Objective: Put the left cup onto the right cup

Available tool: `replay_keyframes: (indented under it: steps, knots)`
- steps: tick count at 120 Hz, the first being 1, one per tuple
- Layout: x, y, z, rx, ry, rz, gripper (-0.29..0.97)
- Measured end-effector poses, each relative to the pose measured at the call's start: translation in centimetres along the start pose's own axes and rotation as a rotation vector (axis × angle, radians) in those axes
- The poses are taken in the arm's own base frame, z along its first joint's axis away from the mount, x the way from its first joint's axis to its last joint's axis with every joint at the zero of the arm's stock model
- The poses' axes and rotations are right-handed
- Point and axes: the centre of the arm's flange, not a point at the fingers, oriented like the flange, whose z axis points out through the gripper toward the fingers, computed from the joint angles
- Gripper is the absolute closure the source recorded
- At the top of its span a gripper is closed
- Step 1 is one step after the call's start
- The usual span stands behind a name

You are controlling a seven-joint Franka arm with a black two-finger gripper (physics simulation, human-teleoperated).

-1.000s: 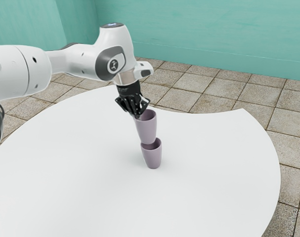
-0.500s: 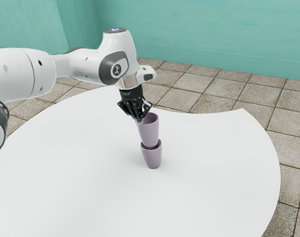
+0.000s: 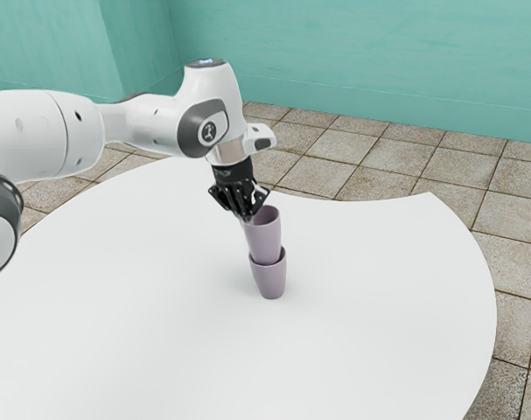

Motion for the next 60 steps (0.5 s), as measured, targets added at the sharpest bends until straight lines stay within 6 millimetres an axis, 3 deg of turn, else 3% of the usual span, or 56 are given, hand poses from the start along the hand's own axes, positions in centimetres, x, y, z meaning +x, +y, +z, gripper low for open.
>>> replay_keyframes:
  steps: [16, 39, 60]
  knots:
    - [0.0, 0.03, 0.46, -0.008, -0.007, -0.006, 0.76]
    - [0.01, 0.64, 0.17, -0.019, 0.011, 0.005, 0.35]
    - [0.02, 0.7, -0.42, -0.021, 0.027, 0.011, 0.15]
